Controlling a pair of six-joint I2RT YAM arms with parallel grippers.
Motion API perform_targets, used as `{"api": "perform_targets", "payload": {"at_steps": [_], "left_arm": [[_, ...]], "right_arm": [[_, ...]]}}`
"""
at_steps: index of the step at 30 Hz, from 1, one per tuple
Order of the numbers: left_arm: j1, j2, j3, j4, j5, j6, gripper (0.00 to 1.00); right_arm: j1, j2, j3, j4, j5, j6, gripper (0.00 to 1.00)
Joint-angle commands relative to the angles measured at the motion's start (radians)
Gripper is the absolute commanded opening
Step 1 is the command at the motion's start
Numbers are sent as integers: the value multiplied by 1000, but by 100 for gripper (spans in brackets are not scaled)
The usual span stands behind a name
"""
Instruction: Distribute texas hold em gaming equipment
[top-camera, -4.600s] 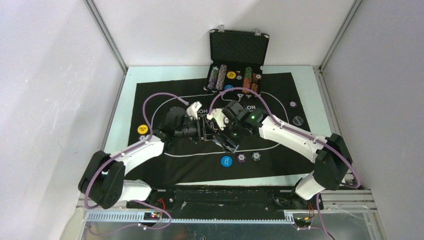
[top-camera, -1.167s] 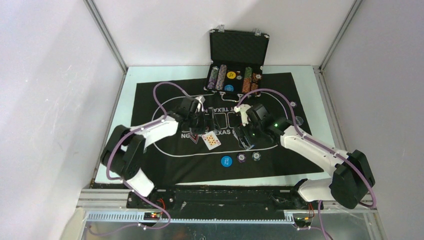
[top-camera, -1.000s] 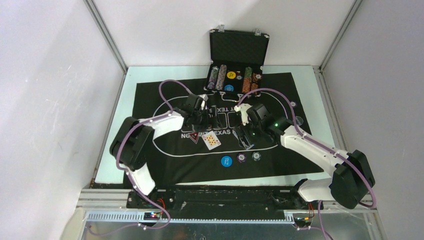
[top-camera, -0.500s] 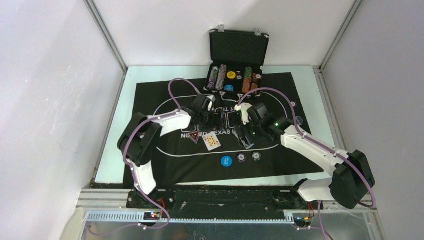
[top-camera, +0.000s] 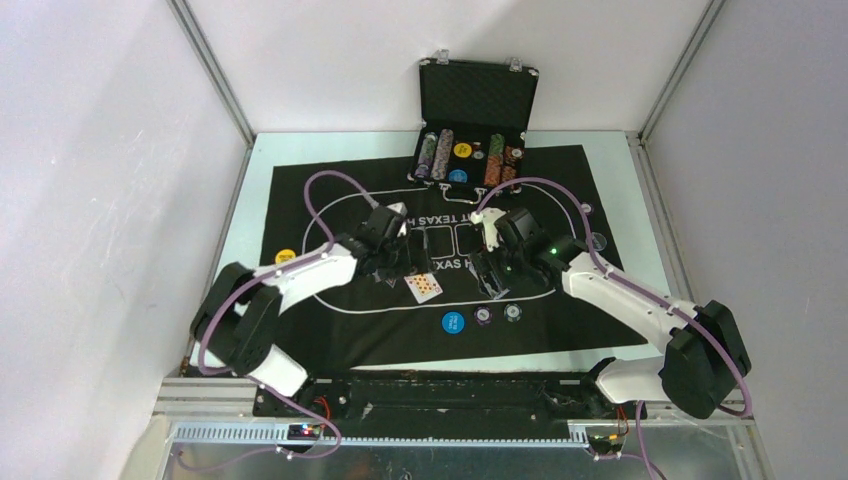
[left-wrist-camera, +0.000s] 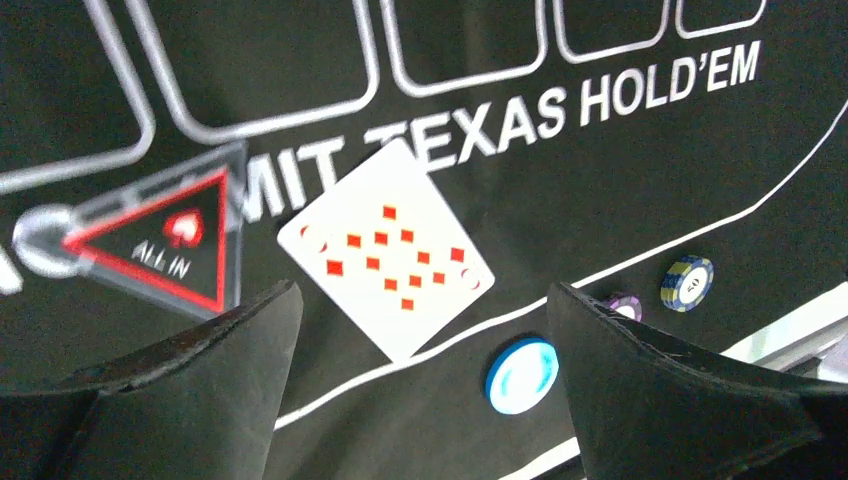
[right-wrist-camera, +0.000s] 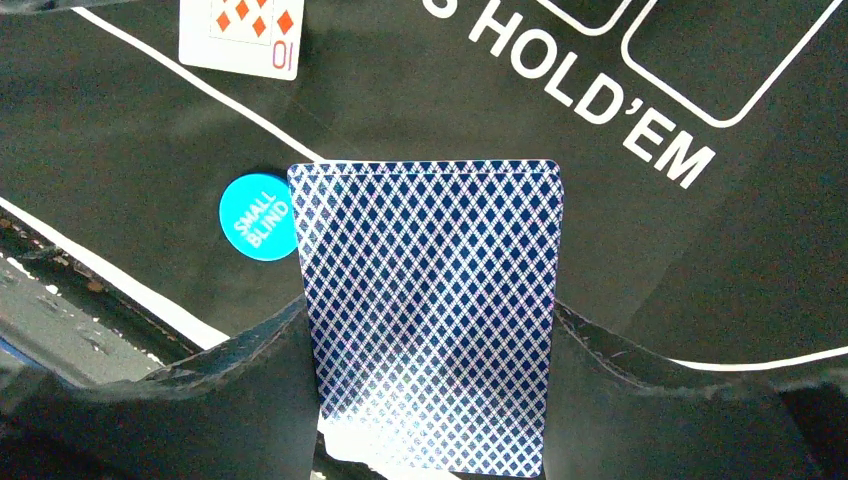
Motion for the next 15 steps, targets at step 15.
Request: {"api": "perform_targets", "payload": {"at_steps": [15], "left_arm": [[-54, 21, -255, 383, -44, -475, 83]], "right_arm": [[-8, -62, -1, 62, 24, 26, 0]]}}
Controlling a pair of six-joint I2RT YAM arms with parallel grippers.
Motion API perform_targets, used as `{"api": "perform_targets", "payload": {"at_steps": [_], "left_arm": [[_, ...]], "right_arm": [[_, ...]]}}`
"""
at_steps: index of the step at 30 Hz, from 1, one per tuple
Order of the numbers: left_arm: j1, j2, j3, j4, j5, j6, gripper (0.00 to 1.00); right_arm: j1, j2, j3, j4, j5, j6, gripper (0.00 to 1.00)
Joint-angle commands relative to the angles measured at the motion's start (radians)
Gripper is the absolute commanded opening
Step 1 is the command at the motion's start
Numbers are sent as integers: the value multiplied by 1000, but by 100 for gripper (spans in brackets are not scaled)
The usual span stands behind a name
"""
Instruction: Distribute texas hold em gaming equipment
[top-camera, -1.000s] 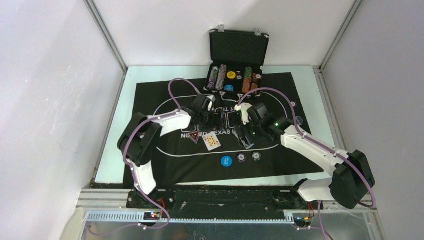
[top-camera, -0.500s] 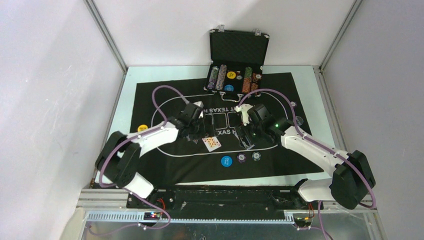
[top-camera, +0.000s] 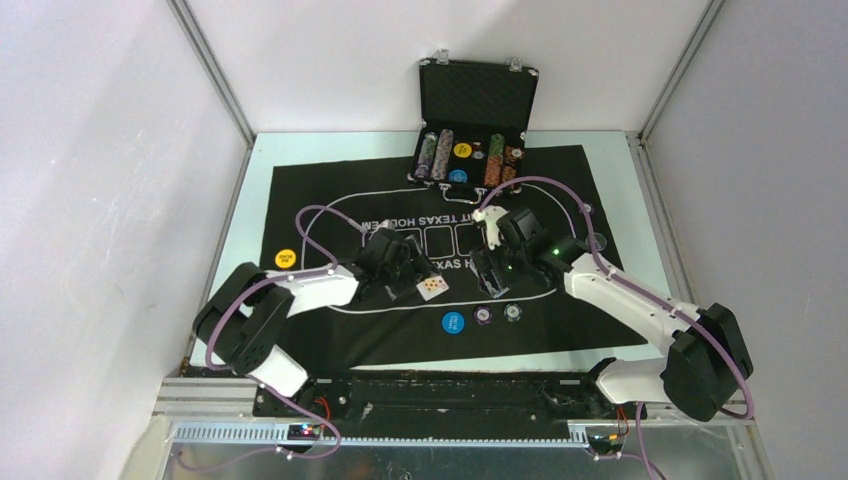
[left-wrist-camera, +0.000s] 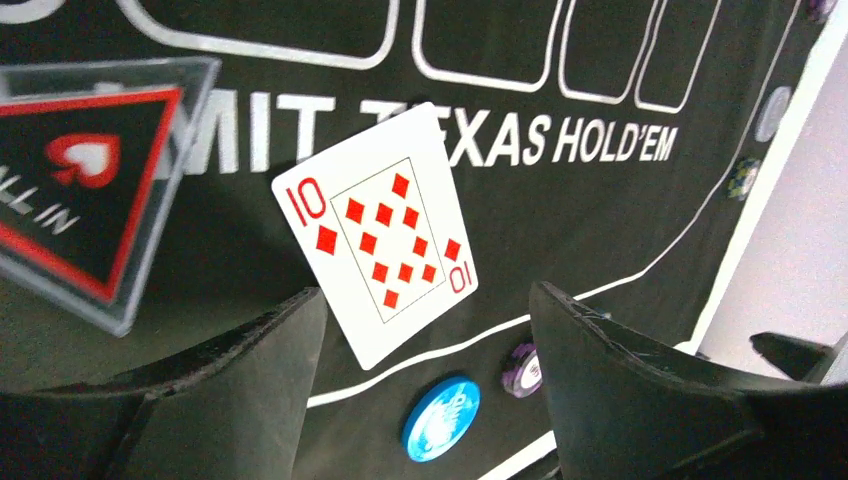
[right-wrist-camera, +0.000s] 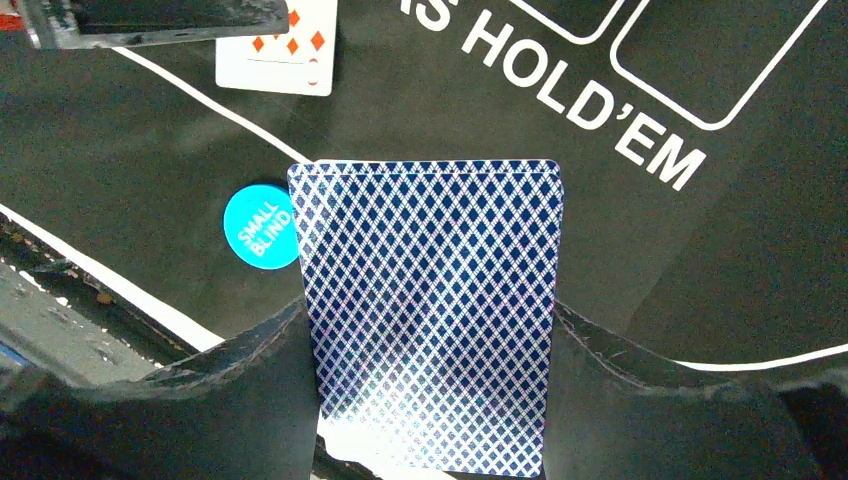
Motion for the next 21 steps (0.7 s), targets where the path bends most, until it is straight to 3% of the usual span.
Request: {"api": "perform_targets", "payload": {"at_steps": [1, 9, 21], "left_arm": [[-10, 78, 8, 66, -2, -65, 82], [-12, 137, 85, -1, -107, -51, 69], [-13, 260, 156, 78, -167, -64, 42]], "right_arm": [[-3, -51, 3, 48, 22, 9, 0], [-10, -53, -2, 52, 33, 11, 0], [-22, -68, -1, 47, 45, 17, 0]]}}
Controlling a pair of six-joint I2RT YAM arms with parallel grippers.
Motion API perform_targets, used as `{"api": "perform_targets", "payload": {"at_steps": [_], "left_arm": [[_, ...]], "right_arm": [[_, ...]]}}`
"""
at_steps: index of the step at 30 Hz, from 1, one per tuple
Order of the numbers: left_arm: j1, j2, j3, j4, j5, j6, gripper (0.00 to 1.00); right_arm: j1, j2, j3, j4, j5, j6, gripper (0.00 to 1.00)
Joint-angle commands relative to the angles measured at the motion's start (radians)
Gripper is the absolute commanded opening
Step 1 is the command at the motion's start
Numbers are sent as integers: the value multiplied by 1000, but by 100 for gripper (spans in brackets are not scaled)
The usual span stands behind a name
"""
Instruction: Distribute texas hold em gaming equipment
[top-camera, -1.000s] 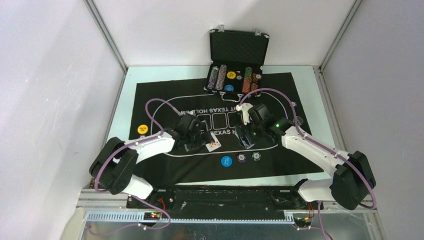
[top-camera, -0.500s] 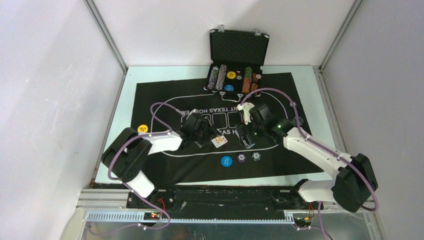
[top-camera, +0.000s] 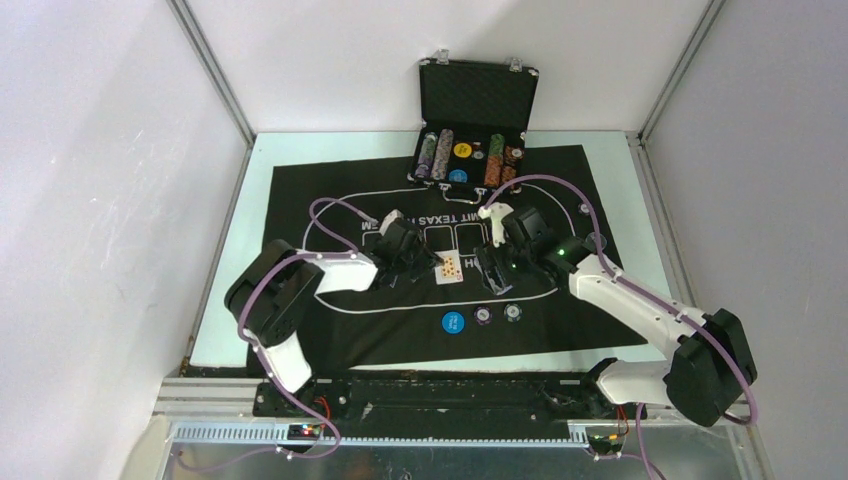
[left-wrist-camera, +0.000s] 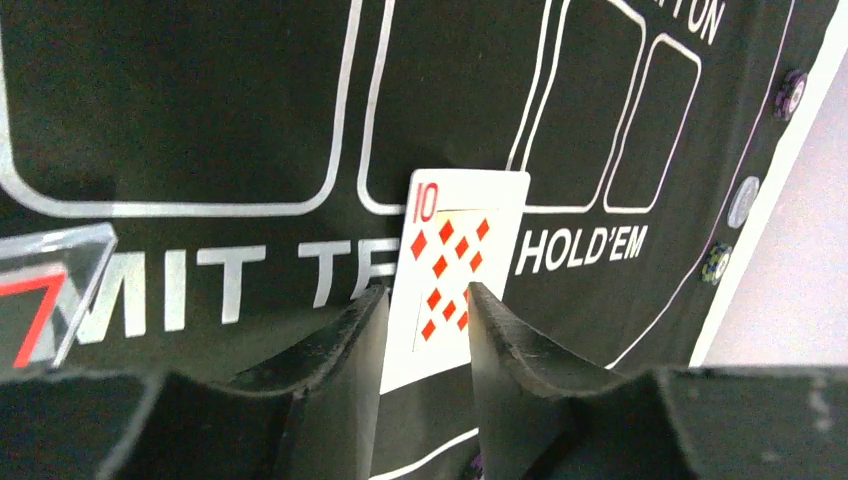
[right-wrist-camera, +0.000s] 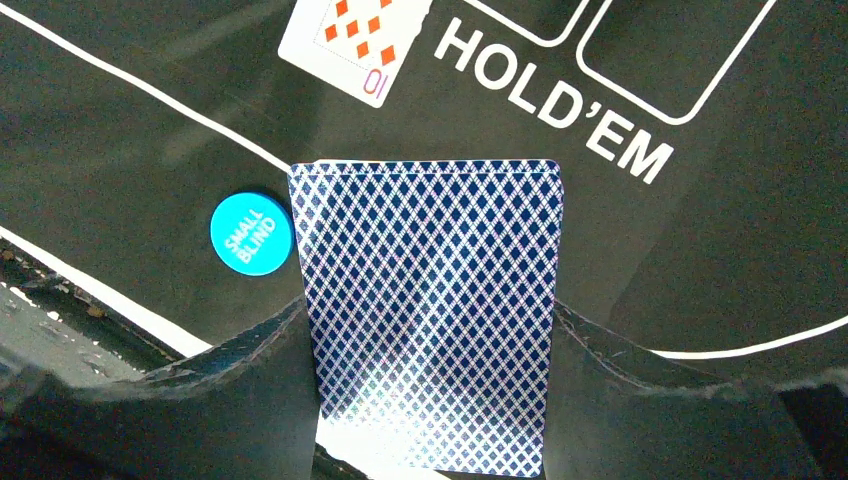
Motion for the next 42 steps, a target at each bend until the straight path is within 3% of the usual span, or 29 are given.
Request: {"api": "perform_targets", "payload": {"at_steps": [1, 9, 13, 18, 27, 37, 40, 42], "left_arm": [[-4, 61, 29, -49, -98, 17, 41], [-5, 108, 85, -73, -70, 81, 18], [-7, 94, 97, -75, -63, 140, 2], [-7, 44, 84, -70, -75, 231, 0], [15, -150, -8, -42, -240, 387, 0], [217, -197, -64, 30, -156, 534, 0], [256, -187, -33, -11, -146, 587, 0], [280, -172, 2, -50, -63, 612, 0]], "right_arm": [[-7, -42, 7, 47, 22, 13, 0], [-10, -44, 3, 45, 35, 14, 0], [-13, -50, -1, 48, 33, 14, 0], [-16, -58, -2, 45, 34, 14, 0], [-20, -65, -6, 48, 37, 14, 0], [-27, -67, -9, 50, 36, 14, 0], [-29, -67, -9, 48, 36, 14, 0], [-30, -68, -11, 48, 36, 14, 0]]}}
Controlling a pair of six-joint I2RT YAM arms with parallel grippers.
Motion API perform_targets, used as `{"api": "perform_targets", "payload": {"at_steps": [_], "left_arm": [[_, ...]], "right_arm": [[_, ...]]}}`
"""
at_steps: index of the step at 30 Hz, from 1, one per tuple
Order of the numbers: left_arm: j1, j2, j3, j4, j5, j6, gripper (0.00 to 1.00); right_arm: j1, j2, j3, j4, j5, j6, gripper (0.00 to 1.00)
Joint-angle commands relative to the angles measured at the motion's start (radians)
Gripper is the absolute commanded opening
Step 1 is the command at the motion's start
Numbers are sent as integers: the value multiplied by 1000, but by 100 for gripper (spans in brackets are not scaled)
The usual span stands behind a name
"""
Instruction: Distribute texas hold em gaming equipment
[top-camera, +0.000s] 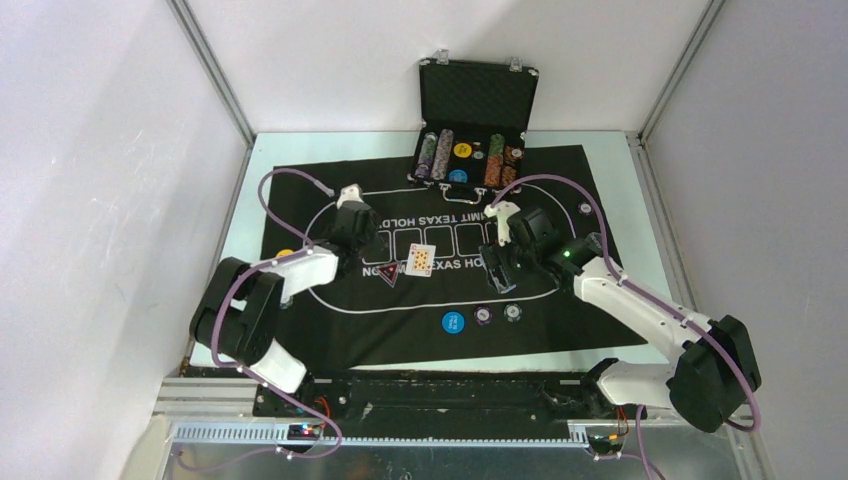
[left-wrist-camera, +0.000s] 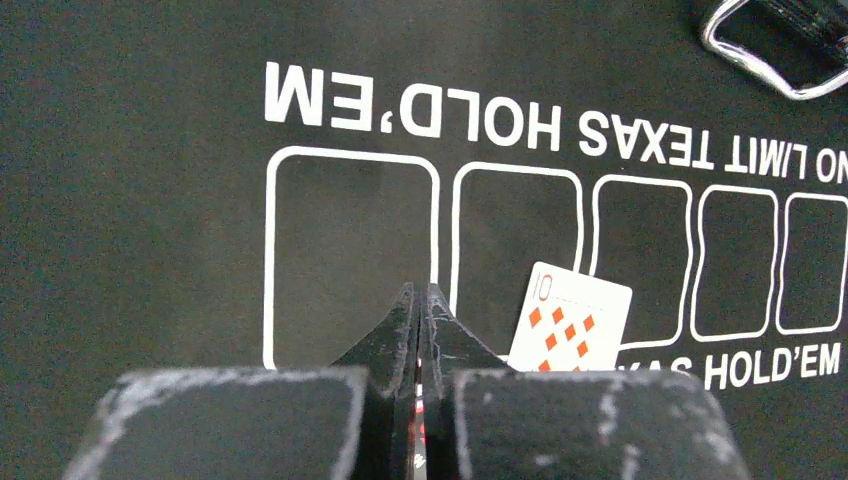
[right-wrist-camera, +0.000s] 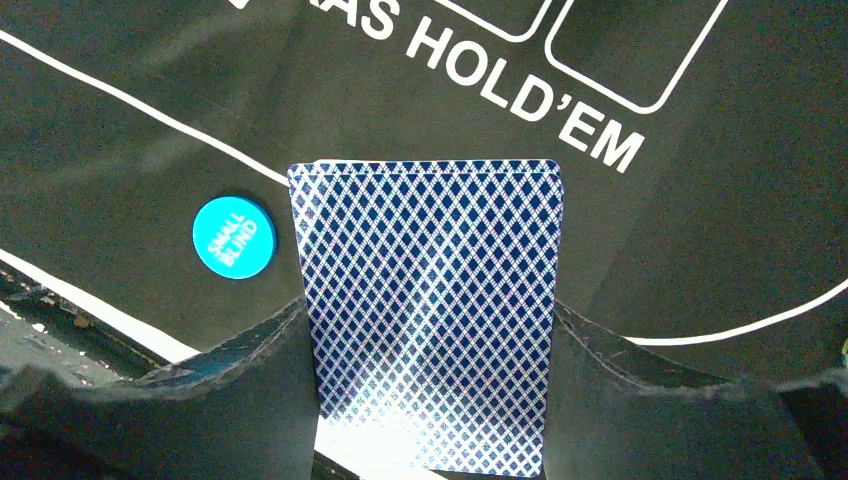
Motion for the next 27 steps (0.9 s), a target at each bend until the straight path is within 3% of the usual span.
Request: {"api": "perform_targets", "payload": {"at_steps": [1, 2, 4, 5, 11, 15, 21, 27], "left_arm": [[40, 13, 77, -35, 114, 114, 2], [40, 19, 82, -26, 187, 123, 4], [36, 44, 99, -27, 276, 124, 20], [23, 47, 116, -35, 288, 127, 35], [-110, 87, 218, -183, 235, 223, 93], [-174, 157, 302, -314, 186, 258, 100], [-266, 288, 466, -549, -121, 292, 100], [-270, 339, 521, -635, -219, 264, 92]], "right_arm": [[-6, -34, 4, 50, 10, 11, 0], [-7, -34, 4, 50, 10, 11, 0], [-7, -34, 4, 52, 9, 9, 0], [-7, -35, 3, 51, 9, 9, 0], [-9, -33, 3, 50, 7, 8, 0], [-8, -29, 3, 50, 4, 8, 0], [-9, -32, -1, 54, 1, 8, 0], [-10, -31, -5, 59, 1, 8, 0]]}}
